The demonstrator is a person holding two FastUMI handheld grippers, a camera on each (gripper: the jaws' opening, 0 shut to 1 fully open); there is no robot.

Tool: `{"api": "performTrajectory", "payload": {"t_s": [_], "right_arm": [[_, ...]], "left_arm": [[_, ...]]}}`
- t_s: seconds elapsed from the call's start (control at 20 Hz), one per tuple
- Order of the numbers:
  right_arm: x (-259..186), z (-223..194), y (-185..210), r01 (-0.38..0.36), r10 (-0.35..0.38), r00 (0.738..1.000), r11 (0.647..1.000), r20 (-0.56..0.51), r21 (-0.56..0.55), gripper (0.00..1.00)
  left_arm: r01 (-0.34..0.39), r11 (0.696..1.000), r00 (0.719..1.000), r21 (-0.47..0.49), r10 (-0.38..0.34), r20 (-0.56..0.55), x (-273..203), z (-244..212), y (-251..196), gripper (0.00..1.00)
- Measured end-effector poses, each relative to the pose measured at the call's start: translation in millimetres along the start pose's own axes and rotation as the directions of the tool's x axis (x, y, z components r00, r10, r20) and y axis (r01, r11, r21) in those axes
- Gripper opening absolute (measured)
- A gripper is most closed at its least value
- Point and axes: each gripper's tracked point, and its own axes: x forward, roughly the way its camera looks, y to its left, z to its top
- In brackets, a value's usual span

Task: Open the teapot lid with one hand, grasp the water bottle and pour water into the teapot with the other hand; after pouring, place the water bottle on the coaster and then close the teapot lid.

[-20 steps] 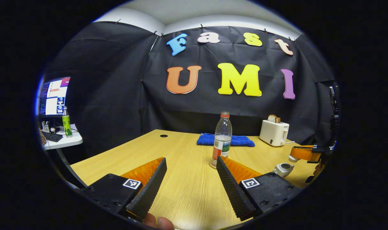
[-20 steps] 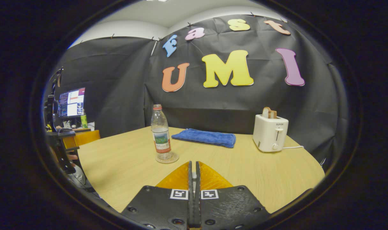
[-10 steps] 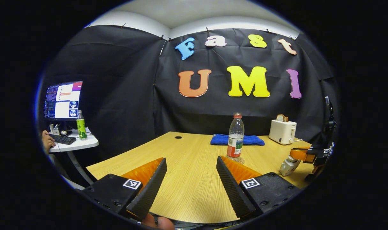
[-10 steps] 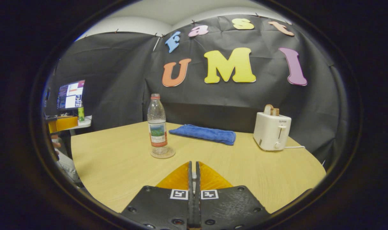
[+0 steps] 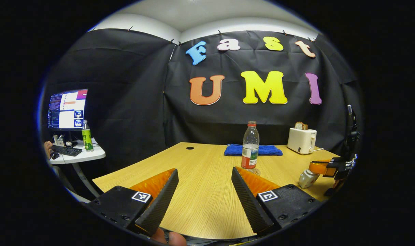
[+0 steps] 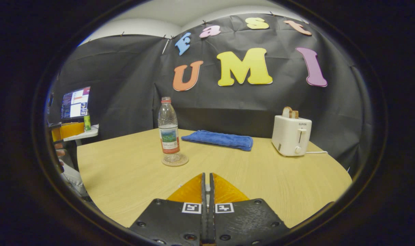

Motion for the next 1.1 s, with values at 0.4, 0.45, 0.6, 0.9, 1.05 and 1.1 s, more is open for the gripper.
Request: {"api": "performTrajectory", "payload": {"t_s": [0.4, 0.45, 0.6, 0.9, 1.05, 1.1], "right_arm": [[-30.3, 54.2, -35.8, 0.18, -0.18, 0.972, 0.984, 0.151, 0.014, 0.97], [-36.8, 59.2, -44.7, 0.217, -0.217, 0.962, 0.976, 0.168, 0.023, 0.96], [-68.7, 78.0, -66.5, 0.299, -0.301, 0.932, 0.953, 0.203, 0.041, 0.96], [-141.5, 90.9, -99.2, 0.449, -0.446, 0.868, 0.893, 0.218, 0.042, 0.97], [-163.8, 89.3, -89.3, 0.461, -0.46, 0.86, 0.886, 0.222, 0.049, 0.96], [-167.3, 89.0, -84.5, 0.462, -0.461, 0.859, 0.885, 0.223, 0.049, 0.95]], "left_arm": [[0.083, 0.996, 0.995, 0.023, -0.084, 0.062, 5.9, 20.3, -55.7, 0.98], [0.098, 0.995, 0.993, 0.017, -0.099, 0.066, 7.6, 22.2, -65.2, 0.98], [0.166, 0.986, 0.983, 0.004, -0.166, 0.083, 10.6, 27.9, -103.2, 0.98], [0.252, 0.967, 0.958, 0.035, -0.254, 0.131, 3.7, 36.1, -157.1, 0.98], [0.267, 0.963, 0.951, 0.04, -0.27, 0.149, -6.3, 39.8, -166.1, 0.98], [0.273, 0.961, 0.949, 0.039, -0.276, 0.151, -9.7, 40.7, -168.0, 0.98]]}}
